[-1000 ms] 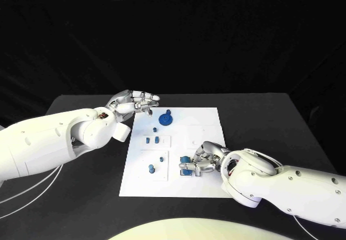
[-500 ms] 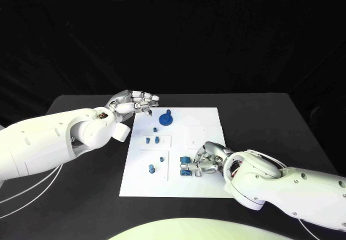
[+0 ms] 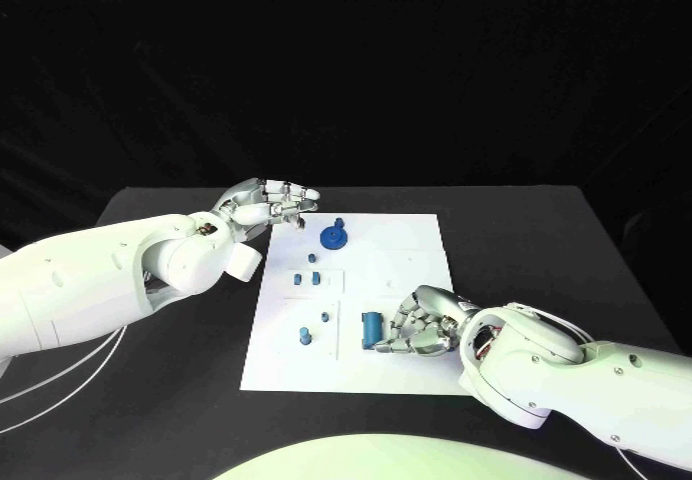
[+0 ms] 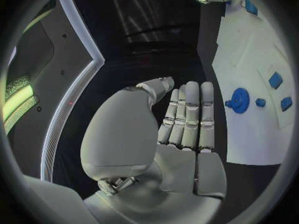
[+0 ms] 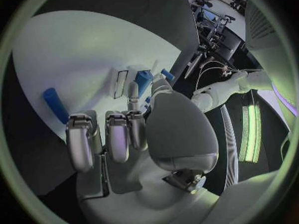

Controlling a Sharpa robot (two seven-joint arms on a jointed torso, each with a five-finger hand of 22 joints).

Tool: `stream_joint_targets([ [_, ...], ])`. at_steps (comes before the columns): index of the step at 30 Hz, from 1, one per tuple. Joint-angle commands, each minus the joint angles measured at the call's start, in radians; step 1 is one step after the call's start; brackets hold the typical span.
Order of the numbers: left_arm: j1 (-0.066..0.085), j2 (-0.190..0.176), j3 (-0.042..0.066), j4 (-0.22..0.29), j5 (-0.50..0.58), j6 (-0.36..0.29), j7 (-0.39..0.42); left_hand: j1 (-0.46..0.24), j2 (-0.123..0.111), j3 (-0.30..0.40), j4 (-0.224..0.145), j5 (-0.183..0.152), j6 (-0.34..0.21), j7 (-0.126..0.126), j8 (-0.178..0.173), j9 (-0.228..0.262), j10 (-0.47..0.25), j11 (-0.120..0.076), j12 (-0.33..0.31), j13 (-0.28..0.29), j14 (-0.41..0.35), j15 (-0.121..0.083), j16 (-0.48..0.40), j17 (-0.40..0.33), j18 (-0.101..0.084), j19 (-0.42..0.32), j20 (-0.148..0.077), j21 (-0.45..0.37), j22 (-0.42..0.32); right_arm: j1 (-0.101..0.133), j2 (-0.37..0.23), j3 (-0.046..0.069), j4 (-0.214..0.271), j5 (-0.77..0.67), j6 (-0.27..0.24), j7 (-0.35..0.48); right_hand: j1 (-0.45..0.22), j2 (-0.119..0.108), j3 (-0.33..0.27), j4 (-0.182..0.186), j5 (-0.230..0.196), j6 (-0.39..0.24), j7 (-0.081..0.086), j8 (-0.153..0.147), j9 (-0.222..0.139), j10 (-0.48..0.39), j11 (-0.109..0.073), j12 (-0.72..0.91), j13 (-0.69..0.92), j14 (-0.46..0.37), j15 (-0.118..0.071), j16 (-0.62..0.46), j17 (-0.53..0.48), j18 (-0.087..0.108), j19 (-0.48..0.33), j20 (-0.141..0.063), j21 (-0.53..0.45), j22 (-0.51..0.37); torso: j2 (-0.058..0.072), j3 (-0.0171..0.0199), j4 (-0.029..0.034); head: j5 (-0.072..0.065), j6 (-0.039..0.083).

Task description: Assemble the parts on the task board

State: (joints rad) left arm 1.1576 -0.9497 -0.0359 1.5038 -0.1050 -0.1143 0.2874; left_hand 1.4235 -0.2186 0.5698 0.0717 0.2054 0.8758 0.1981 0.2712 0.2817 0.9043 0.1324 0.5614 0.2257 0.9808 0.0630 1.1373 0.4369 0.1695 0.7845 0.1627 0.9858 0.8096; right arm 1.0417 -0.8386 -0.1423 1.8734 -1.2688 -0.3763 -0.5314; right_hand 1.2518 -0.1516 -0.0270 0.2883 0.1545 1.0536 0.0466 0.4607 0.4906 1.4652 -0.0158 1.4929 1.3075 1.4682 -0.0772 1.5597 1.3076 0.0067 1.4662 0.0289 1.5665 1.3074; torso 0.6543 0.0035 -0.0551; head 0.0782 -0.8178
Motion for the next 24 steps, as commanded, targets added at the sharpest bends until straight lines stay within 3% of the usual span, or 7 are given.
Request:
stream_joint_targets([
  [1,0.000,0.001,0.001,0.001,0.002,0.011,0.005,-0.003,0.003,0.003,0.003,0.003,-0.007,-0.003,0.005,-0.001,-0.006,-0.003,0.004,-0.001,-0.006,-0.002,0.001,-0.001,0.014,0.007,0.002,-0.007,-0.001,-0.003,0.000,0.000,0.000,-0.003,0.031,0.033,0.007,0.000,0.006,0.002,-0.005,-0.006,0.002,0.004,-0.001,0.069,-0.007,0.000,0.214,0.099,-0.007,0.005,0.248,-0.007,0.105,-0.005,0.004,0.263,0.000,-0.0006,0.0007,-0.001,0.000],
  [4,0.000,0.001,0.000,0.001,0.002,0.010,0.005,-0.003,0.003,0.003,0.003,0.003,-0.007,-0.003,0.005,-0.001,-0.006,-0.003,0.004,-0.001,-0.006,-0.002,0.001,-0.001,0.014,0.007,0.002,-0.007,-0.001,-0.004,0.002,0.000,-0.009,-0.002,0.025,0.020,0.009,0.000,0.009,0.004,-0.004,-0.006,0.003,0.004,-0.002,0.069,-0.007,0.000,0.214,0.100,-0.007,0.005,0.249,-0.007,0.105,-0.005,0.004,0.263,0.001,-0.0008,0.0011,-0.001,0.000],
  [14,0.000,0.000,0.000,0.002,0.002,0.011,0.004,-0.003,0.004,0.004,0.003,0.003,-0.007,-0.003,0.005,-0.001,-0.006,-0.003,0.005,-0.001,-0.006,-0.002,0.001,-0.001,0.014,0.007,0.002,-0.007,-0.002,-0.006,0.032,-0.001,-0.048,-0.006,0.019,-0.017,-0.004,0.034,0.033,0.004,0.017,-0.003,0.002,0.002,-0.009,0.070,-0.007,0.001,0.216,0.099,-0.007,0.005,0.248,-0.007,0.105,-0.005,0.004,0.263,0.000,-0.0005,0.0015,0.002,-0.004],
  [20,0.000,0.000,0.000,0.002,0.002,0.010,0.004,-0.003,0.004,0.004,0.003,0.003,-0.007,-0.003,0.005,-0.001,-0.006,-0.003,0.005,-0.001,-0.006,-0.002,0.001,-0.001,0.014,0.007,0.002,-0.007,-0.002,-0.008,0.043,-0.001,-0.061,-0.013,-0.023,-0.031,-0.016,0.055,0.043,0.005,0.032,-0.004,0.003,0.000,-0.014,0.071,-0.007,0.000,0.216,0.099,-0.007,0.004,0.245,-0.007,0.105,-0.005,0.004,0.263,0.000,-0.0012,0.0010,0.002,-0.005],
  [24,0.000,-0.001,0.000,0.003,0.002,0.010,0.004,-0.003,0.004,0.004,0.003,0.003,-0.007,-0.003,0.005,-0.001,-0.006,-0.003,0.005,-0.001,-0.006,-0.002,0.001,-0.001,0.014,0.007,0.002,-0.007,-0.002,-0.009,0.042,-0.001,-0.061,-0.008,-0.030,-0.028,-0.022,0.058,0.044,0.005,0.041,-0.003,0.003,0.000,-0.015,0.071,-0.007,0.002,0.217,0.099,-0.007,0.005,0.247,-0.007,0.105,-0.005,0.004,0.263,0.001,-0.0010,0.0009,0.003,-0.004],
])
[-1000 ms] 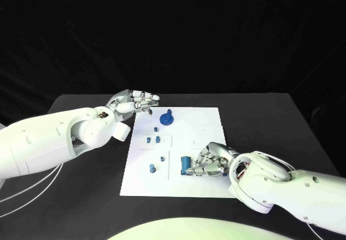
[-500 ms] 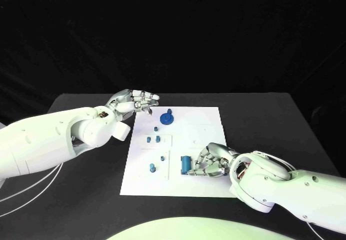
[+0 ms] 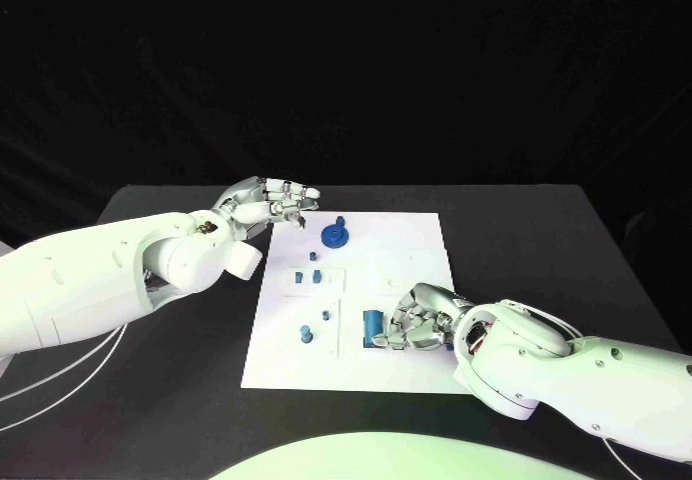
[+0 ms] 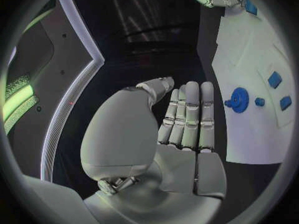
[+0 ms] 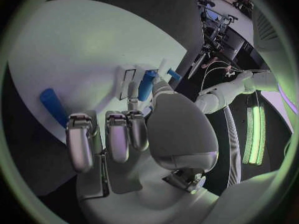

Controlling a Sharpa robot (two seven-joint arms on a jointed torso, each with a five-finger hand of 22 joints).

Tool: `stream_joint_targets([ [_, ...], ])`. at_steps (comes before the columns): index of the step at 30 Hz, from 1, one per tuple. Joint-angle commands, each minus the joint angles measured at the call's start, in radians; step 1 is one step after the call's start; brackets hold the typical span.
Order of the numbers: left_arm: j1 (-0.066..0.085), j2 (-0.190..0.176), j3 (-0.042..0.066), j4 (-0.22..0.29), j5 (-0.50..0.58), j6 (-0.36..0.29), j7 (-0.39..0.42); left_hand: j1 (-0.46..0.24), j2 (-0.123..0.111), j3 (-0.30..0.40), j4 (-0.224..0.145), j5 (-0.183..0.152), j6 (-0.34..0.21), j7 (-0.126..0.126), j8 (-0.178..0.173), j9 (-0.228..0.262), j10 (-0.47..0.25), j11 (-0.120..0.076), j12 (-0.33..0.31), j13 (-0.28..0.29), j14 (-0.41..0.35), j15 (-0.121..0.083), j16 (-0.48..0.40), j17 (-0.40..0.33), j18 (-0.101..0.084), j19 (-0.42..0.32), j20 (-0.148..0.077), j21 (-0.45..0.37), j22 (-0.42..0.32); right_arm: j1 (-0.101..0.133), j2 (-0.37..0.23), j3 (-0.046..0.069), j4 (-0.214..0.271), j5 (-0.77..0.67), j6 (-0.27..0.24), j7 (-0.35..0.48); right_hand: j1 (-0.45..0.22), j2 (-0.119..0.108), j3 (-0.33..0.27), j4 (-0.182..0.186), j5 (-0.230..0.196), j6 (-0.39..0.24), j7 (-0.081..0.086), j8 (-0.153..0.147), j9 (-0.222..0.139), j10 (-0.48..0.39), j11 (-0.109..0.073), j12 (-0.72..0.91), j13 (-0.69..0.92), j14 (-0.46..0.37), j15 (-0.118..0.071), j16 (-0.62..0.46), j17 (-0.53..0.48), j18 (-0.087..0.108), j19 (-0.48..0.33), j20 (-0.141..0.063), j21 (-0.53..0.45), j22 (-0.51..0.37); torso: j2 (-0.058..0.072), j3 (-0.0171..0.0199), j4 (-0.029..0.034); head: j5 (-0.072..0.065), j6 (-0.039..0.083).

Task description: Assemble the parts on the task board

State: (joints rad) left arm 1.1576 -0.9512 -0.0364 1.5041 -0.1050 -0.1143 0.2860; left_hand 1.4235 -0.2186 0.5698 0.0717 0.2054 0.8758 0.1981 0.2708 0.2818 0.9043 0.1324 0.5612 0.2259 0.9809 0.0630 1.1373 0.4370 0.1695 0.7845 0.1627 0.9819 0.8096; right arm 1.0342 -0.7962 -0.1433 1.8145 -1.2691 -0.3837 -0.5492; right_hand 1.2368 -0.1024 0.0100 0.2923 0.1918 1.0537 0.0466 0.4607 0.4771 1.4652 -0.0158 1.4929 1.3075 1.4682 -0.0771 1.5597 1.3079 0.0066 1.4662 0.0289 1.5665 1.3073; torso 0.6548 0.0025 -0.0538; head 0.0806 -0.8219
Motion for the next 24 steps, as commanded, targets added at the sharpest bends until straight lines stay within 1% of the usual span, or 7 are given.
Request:
stream_joint_targets([
  [1,0.000,0.000,0.001,0.002,0.002,0.010,0.005,-0.003,0.005,0.004,0.004,0.003,-0.007,-0.003,0.006,-0.001,-0.007,-0.003,0.006,-0.002,-0.007,-0.002,0.001,-0.002,0.014,0.007,0.002,-0.004,-0.002,-0.001,-0.002,0.000,-0.001,-0.005,-0.023,-0.008,-0.008,0.008,0.006,0.000,0.004,-0.003,0.003,0.000,-0.001,0.071,-0.007,0.002,0.217,0.099,-0.007,0.004,0.246,-0.007,0.105,-0.005,0.004,0.264,0.000,0.0002,-0.0002,0.001,0.000],
  [6,0.000,-0.002,0.000,0.003,0.002,0.010,0.005,-0.003,0.005,0.004,0.004,0.003,-0.007,-0.003,0.006,-0.001,-0.007,-0.003,0.006,-0.002,-0.007,-0.002,0.001,-0.002,0.014,0.007,0.002,-0.004,-0.002,-0.002,-0.018,0.000,0.012,0.011,-0.034,0.016,-0.012,-0.006,0.002,-0.001,0.009,-0.004,0.003,0.000,-0.003,0.070,-0.007,-0.001,0.216,0.099,-0.007,0.004,0.245,-0.007,0.105,-0.005,0.004,0.264,0.000,0.0003,-0.0013,0.003,0.001],
  [11,0.000,-0.003,0.000,0.003,0.002,0.010,0.005,-0.003,0.005,0.004,0.004,0.003,-0.007,-0.003,0.006,-0.001,-0.007,-0.003,0.006,-0.002,-0.007,-0.002,0.001,-0.002,0.014,0.007,0.002,-0.004,-0.002,-0.002,-0.050,0.000,0.039,0.043,-0.081,0.079,-0.007,-0.031,-0.002,-0.001,0.012,-0.022,0.009,-0.009,-0.008,0.065,-0.002,-0.012,0.210,0.098,-0.003,0.003,0.243,-0.007,0.105,-0.003,0.004,0.264,-0.001,0.0004,-0.0016,0.001,0.002],
  [15,0.000,-0.004,0.000,0.003,0.002,0.009,0.005,-0.003,0.005,0.004,0.004,0.003,-0.007,-0.003,0.006,-0.001,-0.007,-0.003,0.006,-0.002,-0.007,-0.002,0.001,-0.002,0.014,0.007,0.002,-0.004,-0.002,0.004,-0.104,0.002,0.079,0.069,-0.135,0.143,0.015,-0.043,0.002,-0.002,0.013,-0.044,0.019,-0.021,-0.015,0.060,0.007,-0.021,0.206,0.098,0.004,0.002,0.242,-0.007,0.105,0.002,0.004,0.264,-0.002,-0.0001,-0.0025,0.000,0.004],
  [18,0.000,-0.005,0.000,0.003,0.002,0.008,0.006,-0.003,0.005,0.004,0.004,0.003,-0.007,-0.003,0.006,-0.001,-0.007,-0.003,0.006,-0.002,-0.007,-0.002,0.001,-0.002,0.014,0.007,0.002,-0.004,-0.002,0.021,-0.169,0.003,0.106,0.074,-0.161,0.177,0.043,-0.056,0.004,-0.003,0.009,-0.074,0.034,-0.042,-0.026,0.057,0.019,-0.023,0.205,0.098,0.014,0.003,0.244,-0.007,0.105,0.010,0.004,0.264,-0.002,-0.0008,-0.0021,-0.005,0.005],
  [21,0.000,-0.004,0.000,0.003,0.003,0.007,0.009,-0.004,0.005,0.003,0.005,0.002,-0.007,-0.003,0.007,-0.002,-0.007,-0.003,0.008,-0.002,-0.007,-0.001,0.002,-0.002,0.014,0.008,0.002,-0.005,-0.003,0.031,-0.215,0.003,0.111,0.073,-0.164,0.190,0.057,-0.062,0.004,-0.003,0.004,-0.079,0.038,-0.048,-0.029,0.051,0.023,-0.035,0.199,0.099,0.018,0.004,0.246,-0.007,0.105,0.014,0.004,0.264,-0.003,-0.0028,-0.0038,-0.011,0.004],
  [24,0.000,-0.003,0.000,0.003,0.004,0.006,0.014,-0.018,0.003,-0.004,0.016,0.000,-0.007,-0.004,0.009,-0.002,-0.007,-0.003,0.012,-0.003,-0.006,0.000,0.004,-0.002,0.014,0.009,0.003,-0.011,-0.007,0.035,-0.254,0.003,0.109,0.060,-0.157,0.194,0.059,-0.066,0.000,-0.002,0.002,-0.073,0.038,-0.045,-0.027,0.050,0.024,-0.036,0.199,0.100,0.019,0.006,0.250,-0.007,0.105,0.016,0.004,0.264,-0.002,-0.0018,-0.0043,-0.016,0.002],
])
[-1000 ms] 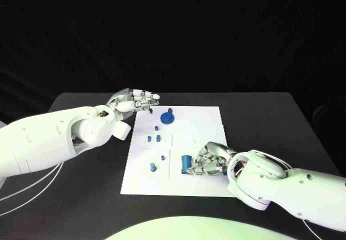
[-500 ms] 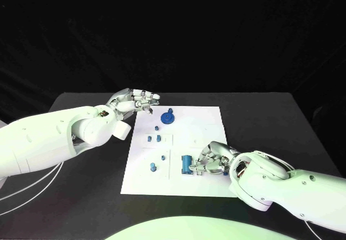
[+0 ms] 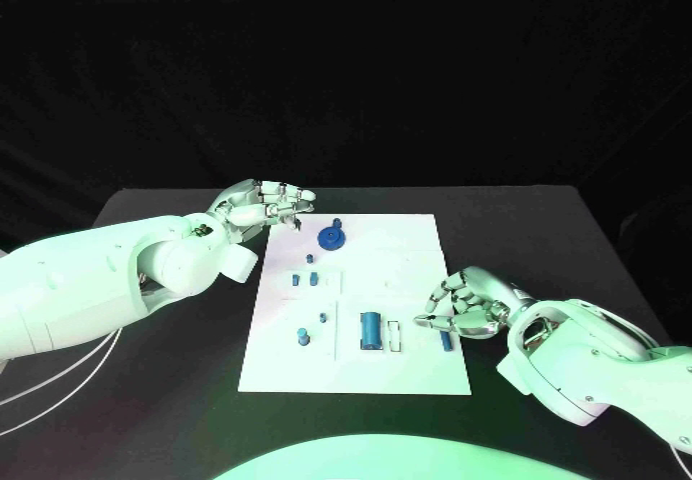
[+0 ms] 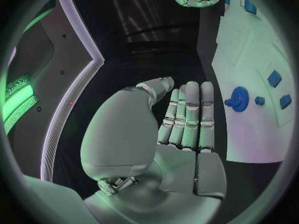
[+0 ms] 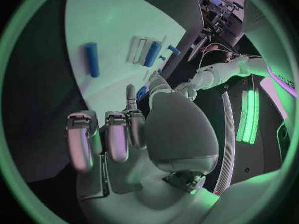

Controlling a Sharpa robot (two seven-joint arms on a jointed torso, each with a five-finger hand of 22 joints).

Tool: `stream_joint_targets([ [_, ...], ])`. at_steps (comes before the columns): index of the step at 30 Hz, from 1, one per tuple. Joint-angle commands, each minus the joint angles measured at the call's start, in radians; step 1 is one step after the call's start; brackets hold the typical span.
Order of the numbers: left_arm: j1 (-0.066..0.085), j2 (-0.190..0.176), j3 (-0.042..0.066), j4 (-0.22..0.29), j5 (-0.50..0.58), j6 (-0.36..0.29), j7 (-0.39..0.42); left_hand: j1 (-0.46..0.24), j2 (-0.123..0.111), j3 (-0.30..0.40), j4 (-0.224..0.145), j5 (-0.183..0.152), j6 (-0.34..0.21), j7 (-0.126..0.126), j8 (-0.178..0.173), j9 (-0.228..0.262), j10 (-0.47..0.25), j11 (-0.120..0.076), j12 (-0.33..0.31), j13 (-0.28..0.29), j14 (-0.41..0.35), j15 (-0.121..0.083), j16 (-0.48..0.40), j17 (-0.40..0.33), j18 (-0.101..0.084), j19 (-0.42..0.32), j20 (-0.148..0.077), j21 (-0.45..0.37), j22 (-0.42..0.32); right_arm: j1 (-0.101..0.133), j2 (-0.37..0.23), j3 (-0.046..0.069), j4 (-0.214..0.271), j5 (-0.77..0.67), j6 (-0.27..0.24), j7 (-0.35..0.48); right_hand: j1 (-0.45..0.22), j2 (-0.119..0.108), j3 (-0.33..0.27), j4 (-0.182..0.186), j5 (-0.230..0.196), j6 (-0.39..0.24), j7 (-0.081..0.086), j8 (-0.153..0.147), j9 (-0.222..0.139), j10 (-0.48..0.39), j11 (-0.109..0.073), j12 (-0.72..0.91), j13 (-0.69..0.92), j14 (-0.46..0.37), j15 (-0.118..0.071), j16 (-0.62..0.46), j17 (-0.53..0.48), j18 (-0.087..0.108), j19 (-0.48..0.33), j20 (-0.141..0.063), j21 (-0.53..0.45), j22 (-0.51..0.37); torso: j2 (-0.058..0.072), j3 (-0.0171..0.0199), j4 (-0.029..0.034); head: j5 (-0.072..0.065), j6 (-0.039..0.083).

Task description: Assemble the parts on the task board

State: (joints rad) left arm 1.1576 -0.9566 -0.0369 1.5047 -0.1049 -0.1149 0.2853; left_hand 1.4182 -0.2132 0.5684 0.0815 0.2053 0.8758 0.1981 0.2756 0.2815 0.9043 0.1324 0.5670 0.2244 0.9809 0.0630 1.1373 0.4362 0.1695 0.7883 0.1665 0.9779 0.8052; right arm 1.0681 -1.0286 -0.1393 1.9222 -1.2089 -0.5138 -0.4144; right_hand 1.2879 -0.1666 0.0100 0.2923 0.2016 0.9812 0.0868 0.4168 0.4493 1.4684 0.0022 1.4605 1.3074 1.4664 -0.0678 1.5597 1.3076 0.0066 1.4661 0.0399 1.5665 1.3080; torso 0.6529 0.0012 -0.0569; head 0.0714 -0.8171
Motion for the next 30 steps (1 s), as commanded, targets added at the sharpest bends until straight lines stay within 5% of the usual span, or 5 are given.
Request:
stream_joint_targets([
  [1,0.001,0.003,0.001,0.002,0.005,0.007,0.016,-0.014,-0.003,-0.003,0.008,-0.001,-0.007,-0.004,0.005,-0.002,-0.007,-0.003,0.007,-0.001,-0.006,0.000,0.004,-0.001,0.014,0.005,0.000,-0.009,-0.003,0.002,-0.034,-0.001,-0.001,-0.014,-0.022,0.057,0.007,-0.002,0.000,-0.002,-0.007,-0.001,-0.002,-0.001,0.001,0.047,0.006,-0.003,0.199,0.102,0.010,0.006,0.251,-0.007,0.105,0.005,0.004,0.263,0.000,-0.0001,-0.0009,-0.009,-0.002],
  [10,0.000,0.005,0.000,0.002,0.006,0.009,0.020,-0.016,-0.004,-0.005,0.009,-0.001,-0.007,-0.004,0.005,-0.002,-0.008,-0.003,0.008,-0.002,-0.006,0.000,0.005,-0.001,0.014,0.005,0.000,-0.010,-0.004,-0.027,-0.082,-0.003,-0.017,-0.166,0.036,-0.003,0.015,-0.007,-0.008,-0.002,-0.027,0.005,-0.003,0.002,0.005,0.044,0.006,-0.007,0.197,0.104,0.011,0.011,0.262,-0.007,0.105,0.008,0.004,0.263,0.000,0.0002,-0.0003,-0.016,-0.001],
  [21,0.000,0.005,-0.001,0.002,0.006,0.011,0.019,-0.015,-0.004,-0.005,0.009,-0.001,-0.007,-0.005,0.006,-0.002,-0.008,-0.004,0.008,-0.002,-0.006,-0.001,0.005,-0.001,0.014,0.006,0.000,-0.011,-0.004,-0.083,-0.030,-0.004,-0.053,-0.246,0.101,-0.117,-0.006,-0.007,-0.023,0.002,-0.037,0.034,-0.013,0.017,0.014,0.060,-0.002,0.022,0.214,0.104,0.006,0.011,0.263,-0.007,0.105,0.006,0.004,0.263,0.001,-0.0003,0.0021,-0.018,-0.003],
  [30,0.000,0.005,-0.001,0.003,0.006,0.014,0.018,-0.010,-0.004,-0.004,0.006,0.000,-0.007,-0.005,0.007,-0.002,-0.009,-0.004,0.009,-0.002,-0.007,-0.002,0.005,-0.001,0.014,0.006,0.000,-0.012,-0.005,-0.098,0.011,-0.004,-0.076,-0.274,0.132,-0.154,0.012,0.007,-0.012,-0.001,-0.030,0.042,-0.019,0.022,0.018,0.060,-0.007,0.020,0.213,0.104,0.001,0.011,0.263,-0.007,0.105,0.002,0.004,0.263,0.001,-0.0012,0.0015,-0.015,-0.003],
])
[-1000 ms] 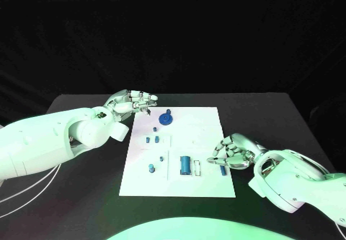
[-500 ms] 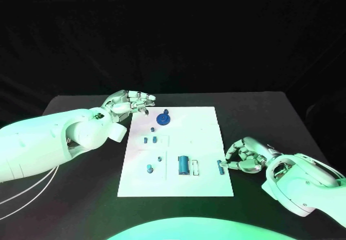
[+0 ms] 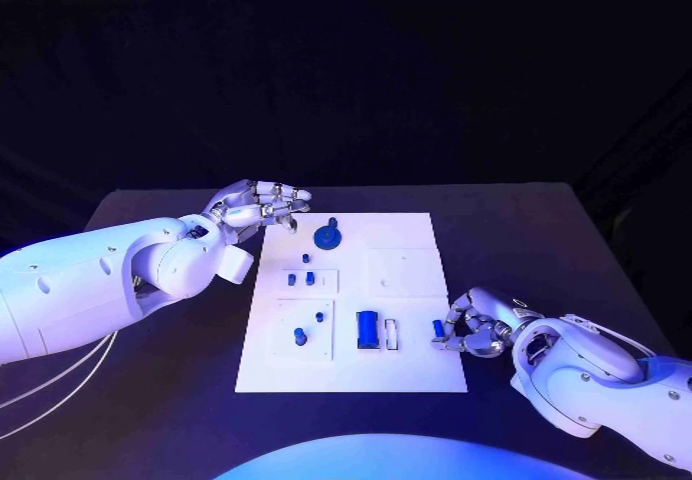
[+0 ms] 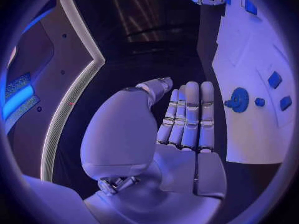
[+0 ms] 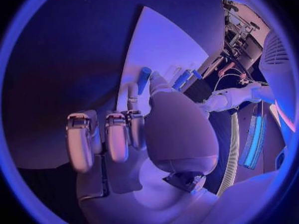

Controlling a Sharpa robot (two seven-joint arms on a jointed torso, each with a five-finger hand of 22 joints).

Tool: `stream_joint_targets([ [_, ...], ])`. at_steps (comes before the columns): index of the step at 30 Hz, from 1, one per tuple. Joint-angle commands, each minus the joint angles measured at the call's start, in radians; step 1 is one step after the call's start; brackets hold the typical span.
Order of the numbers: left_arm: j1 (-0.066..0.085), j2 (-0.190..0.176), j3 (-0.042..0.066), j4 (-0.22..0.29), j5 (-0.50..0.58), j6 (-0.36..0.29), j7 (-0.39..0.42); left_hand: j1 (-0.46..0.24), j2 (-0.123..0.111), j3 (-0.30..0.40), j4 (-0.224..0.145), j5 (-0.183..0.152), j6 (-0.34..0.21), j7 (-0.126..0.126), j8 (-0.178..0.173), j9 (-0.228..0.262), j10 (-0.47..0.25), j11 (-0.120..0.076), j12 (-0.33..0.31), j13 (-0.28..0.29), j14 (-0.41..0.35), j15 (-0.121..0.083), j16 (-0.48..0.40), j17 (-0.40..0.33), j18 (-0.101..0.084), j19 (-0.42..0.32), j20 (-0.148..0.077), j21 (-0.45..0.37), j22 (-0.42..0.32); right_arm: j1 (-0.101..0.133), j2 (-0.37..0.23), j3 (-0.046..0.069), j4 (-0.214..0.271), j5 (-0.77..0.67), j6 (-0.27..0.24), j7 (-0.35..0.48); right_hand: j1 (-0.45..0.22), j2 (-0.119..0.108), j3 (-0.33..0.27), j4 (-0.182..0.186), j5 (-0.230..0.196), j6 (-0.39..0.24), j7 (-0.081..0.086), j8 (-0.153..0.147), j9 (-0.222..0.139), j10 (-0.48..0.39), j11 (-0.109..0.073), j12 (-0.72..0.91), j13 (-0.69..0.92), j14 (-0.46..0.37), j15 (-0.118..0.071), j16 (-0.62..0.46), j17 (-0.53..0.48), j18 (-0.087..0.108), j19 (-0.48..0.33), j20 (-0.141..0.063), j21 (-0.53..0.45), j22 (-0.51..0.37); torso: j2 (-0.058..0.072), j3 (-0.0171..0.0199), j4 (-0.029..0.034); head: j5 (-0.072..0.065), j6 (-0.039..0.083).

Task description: Assemble the parts on the task board

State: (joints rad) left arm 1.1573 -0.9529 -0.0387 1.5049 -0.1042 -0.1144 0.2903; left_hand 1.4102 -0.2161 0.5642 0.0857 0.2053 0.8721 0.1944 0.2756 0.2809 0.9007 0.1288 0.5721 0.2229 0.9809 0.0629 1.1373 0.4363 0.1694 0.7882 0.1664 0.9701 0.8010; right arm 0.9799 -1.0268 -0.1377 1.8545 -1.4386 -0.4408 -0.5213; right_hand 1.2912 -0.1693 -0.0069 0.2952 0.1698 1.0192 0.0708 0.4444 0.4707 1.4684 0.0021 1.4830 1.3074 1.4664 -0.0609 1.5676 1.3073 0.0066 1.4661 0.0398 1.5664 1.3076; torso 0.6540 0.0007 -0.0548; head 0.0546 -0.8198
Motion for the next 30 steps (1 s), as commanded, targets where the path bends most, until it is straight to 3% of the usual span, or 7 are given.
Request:
stream_joint_targets([
  [1,0.000,0.001,0.001,0.003,0.005,0.013,0.012,-0.002,-0.001,0.000,0.002,0.000,-0.004,-0.002,0.007,-0.001,-0.005,-0.001,0.004,-0.001,-0.007,-0.002,0.005,-0.002,0.014,0.007,0.000,-0.005,-0.001,-0.010,0.011,-0.005,-0.010,-0.046,0.061,-0.049,0.017,0.012,0.008,-0.005,0.003,0.005,-0.004,-0.005,-0.003,0.059,-0.008,-0.003,0.213,0.104,-0.007,0.003,0.263,-0.007,0.105,0.001,0.004,0.263,0.000,-0.0005,-0.0010,0.003,-0.001],
  [7,0.000,0.000,0.001,0.004,0.005,0.015,0.012,-0.002,-0.001,0.000,0.002,0.000,-0.004,-0.002,0.007,-0.001,-0.005,-0.001,0.004,-0.001,-0.007,-0.002,0.005,-0.002,0.014,0.007,0.000,-0.005,-0.001,-0.018,0.032,-0.005,-0.022,-0.073,0.074,-0.071,0.096,0.025,0.094,-0.006,-0.063,0.010,-0.010,-0.008,-0.004,0.060,-0.015,-0.003,0.214,0.104,-0.013,0.003,0.263,-0.007,0.105,-0.006,0.004,0.263,-0.001,-0.0005,-0.0012,0.003,-0.002],
  [12,0.000,-0.001,0.001,0.004,0.005,0.015,0.012,-0.002,-0.001,0.000,0.002,0.000,-0.004,-0.001,0.007,-0.001,-0.006,-0.001,0.005,-0.001,-0.007,-0.002,0.006,-0.002,0.014,0.007,0.000,-0.006,-0.002,-0.022,0.041,-0.005,-0.027,-0.103,0.075,-0.098,0.159,0.025,0.206,-0.020,0.020,0.015,-0.016,-0.021,-0.012,0.059,-0.020,-0.006,0.213,0.104,-0.020,0.003,0.263,-0.007,0.105,-0.012,0.004,0.263,0.000,-0.0001,-0.0010,0.004,-0.003],
  [15,0.000,-0.001,0.001,0.005,0.005,0.014,0.011,-0.002,-0.001,0.000,0.002,0.000,-0.004,-0.001,0.007,-0.001,-0.006,-0.001,0.005,-0.001,-0.007,-0.002,0.006,-0.002,0.014,0.007,0.000,-0.006,-0.002,-0.023,0.044,-0.005,-0.026,-0.115,0.073,-0.110,0.163,-0.016,0.323,-0.023,0.095,0.026,-0.016,-0.023,-0.013,0.059,-0.022,-0.006,0.214,0.104,-0.020,0.003,0.263,-0.007,0.105,-0.015,0.004,0.263,-0.001,-0.0005,-0.0014,0.005,-0.003],
  [18,0.000,-0.001,0.001,0.005,0.005,0.015,0.010,-0.002,0.000,0.001,0.002,0.000,-0.004,-0.001,0.008,-0.001,-0.006,-0.001,0.005,-0.001,-0.007,-0.002,0.006,-0.002,0.014,0.007,0.000,-0.006,-0.002,-0.023,0.045,-0.005,-0.025,-0.123,0.066,-0.109,0.151,-0.047,0.455,-0.075,0.166,0.026,-0.014,-0.006,0.004,0.059,-0.021,-0.008,0.214,0.104,-0.020,0.003,0.263,-0.007,0.105,-0.015,0.004,0.263,-0.001,-0.0006,-0.0015,0.005,-0.003],
  [23,0.000,-0.002,0.001,0.005,0.004,0.014,0.009,0.003,0.000,0.002,-0.001,0.001,-0.004,-0.002,0.008,-0.001,-0.006,-0.001,0.007,-0.002,-0.007,-0.002,0.006,-0.002,0.014,0.009,-0.001,-0.007,-0.003,-0.023,0.043,-0.005,-0.012,-0.128,0.040,-0.105,0.086,-0.073,0.564,-0.156,0.249,0.008,-0.005,0.026,0.042,0.057,-0.013,-0.014,0.212,0.104,-0.014,0.003,0.263,-0.007,0.105,-0.009,0.004,0.263,-0.001,-0.0004,-0.0024,0.004,-0.002],
  [30,0.000,-0.002,0.000,0.005,0.004,0.014,0.010,0.005,0.001,0.003,-0.001,0.001,-0.004,-0.002,0.009,-0.001,-0.006,-0.001,0.007,-0.002,-0.008,-0.002,0.006,-0.002,0.015,0.009,-0.001,-0.007,-0.003,-0.013,0.037,-0.004,0.025,-0.031,-0.137,-0.038,0.028,-0.073,0.605,-0.196,0.257,-0.001,-0.010,0.049,0.066,0.066,-0.017,0.000,0.219,0.104,-0.015,0.003,0.263,-0.007,0.105,-0.009,0.004,0.263,-0.001,0.0004,-0.0031,0.002,-0.001],
])
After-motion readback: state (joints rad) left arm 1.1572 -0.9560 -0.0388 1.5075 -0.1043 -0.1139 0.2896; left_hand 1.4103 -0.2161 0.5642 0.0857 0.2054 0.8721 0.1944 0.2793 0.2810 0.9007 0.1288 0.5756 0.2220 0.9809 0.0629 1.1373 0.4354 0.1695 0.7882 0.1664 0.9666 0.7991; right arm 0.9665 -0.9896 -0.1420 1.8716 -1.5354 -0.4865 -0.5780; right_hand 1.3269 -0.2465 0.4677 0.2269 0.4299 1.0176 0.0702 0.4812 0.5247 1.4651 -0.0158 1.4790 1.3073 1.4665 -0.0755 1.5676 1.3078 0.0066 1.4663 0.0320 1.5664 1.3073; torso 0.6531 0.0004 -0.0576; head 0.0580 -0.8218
